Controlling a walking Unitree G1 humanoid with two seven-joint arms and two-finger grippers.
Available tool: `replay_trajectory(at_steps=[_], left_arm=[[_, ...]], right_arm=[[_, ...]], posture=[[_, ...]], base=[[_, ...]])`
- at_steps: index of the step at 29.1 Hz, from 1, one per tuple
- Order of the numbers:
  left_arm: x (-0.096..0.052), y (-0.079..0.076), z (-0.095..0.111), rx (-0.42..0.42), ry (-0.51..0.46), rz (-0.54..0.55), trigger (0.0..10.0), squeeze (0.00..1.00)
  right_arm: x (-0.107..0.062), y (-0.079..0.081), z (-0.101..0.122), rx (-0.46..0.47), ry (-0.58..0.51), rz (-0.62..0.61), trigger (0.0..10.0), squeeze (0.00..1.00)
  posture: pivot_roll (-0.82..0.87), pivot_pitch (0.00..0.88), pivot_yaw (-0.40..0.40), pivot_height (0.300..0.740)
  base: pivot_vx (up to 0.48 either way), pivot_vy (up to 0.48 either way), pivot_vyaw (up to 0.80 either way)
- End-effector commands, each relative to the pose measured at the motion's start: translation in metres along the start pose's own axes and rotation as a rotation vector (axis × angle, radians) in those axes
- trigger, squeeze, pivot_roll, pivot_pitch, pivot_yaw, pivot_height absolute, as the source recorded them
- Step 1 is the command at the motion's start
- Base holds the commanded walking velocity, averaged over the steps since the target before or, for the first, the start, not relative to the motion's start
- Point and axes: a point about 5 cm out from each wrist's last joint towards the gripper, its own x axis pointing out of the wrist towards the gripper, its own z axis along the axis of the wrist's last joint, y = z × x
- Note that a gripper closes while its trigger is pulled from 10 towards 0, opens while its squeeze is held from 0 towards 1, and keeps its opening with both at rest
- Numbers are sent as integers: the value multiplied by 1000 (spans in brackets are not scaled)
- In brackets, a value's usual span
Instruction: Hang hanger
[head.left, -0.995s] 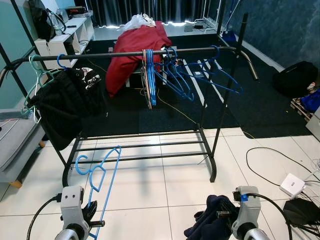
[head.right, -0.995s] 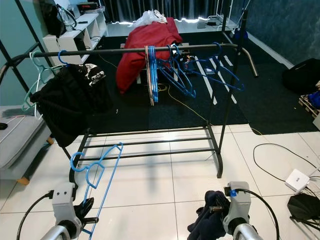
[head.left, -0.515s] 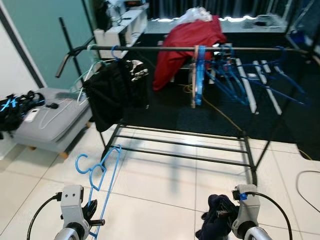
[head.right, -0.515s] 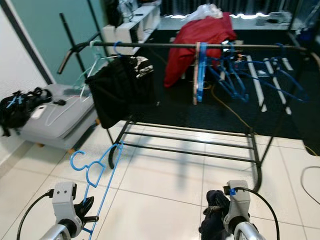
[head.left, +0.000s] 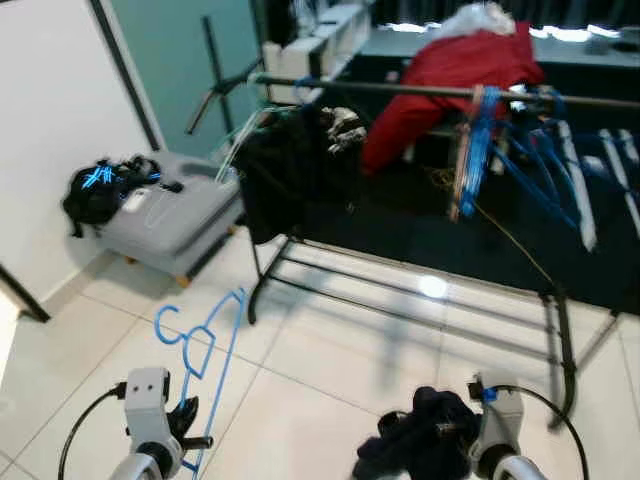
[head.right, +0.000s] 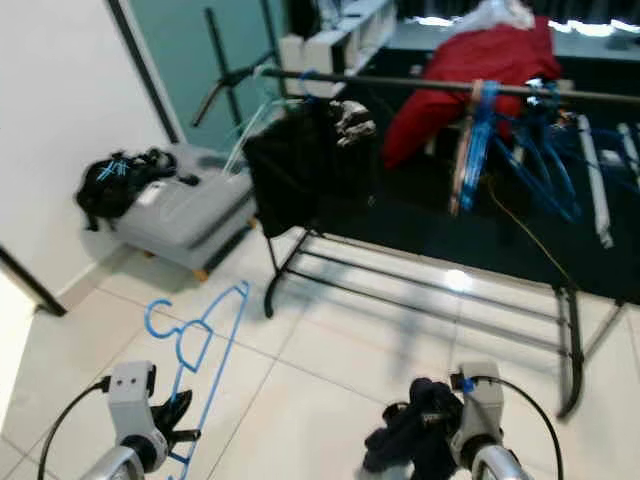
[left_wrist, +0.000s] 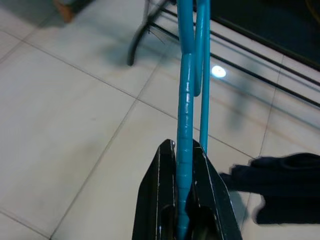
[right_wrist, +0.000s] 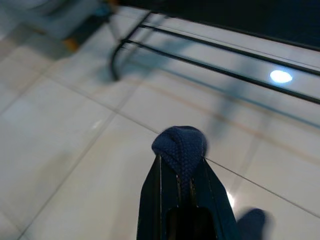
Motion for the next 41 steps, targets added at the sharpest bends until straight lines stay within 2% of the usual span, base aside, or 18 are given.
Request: replay_trajectory(at_steps=[1, 9, 29, 41], left_arm=[[-4, 3, -8, -7, 29, 12, 10000, 0], [-4, 3, -7, 12, 26, 4, 10000, 0], [-4, 2, -7, 0, 18, -4, 10000, 0], [-5, 4, -6, -3, 15, 54, 10000, 0]], right_arm=[[0, 2, -2, 3, 7, 11, 10000, 0], [-1, 2, -3, 3, 8, 12, 10000, 0], [-2, 2, -2, 3, 8, 13, 10000, 0], [0, 2, -1, 11, 13, 14, 10000, 0]], posture=[[-9, 60, 34, 735], [-9, 54, 36, 735], [-9, 65, 34, 735], [-10, 70, 27, 735]], base=[[0, 0, 800], [0, 0, 800], [0, 0, 800], [0, 0, 800]])
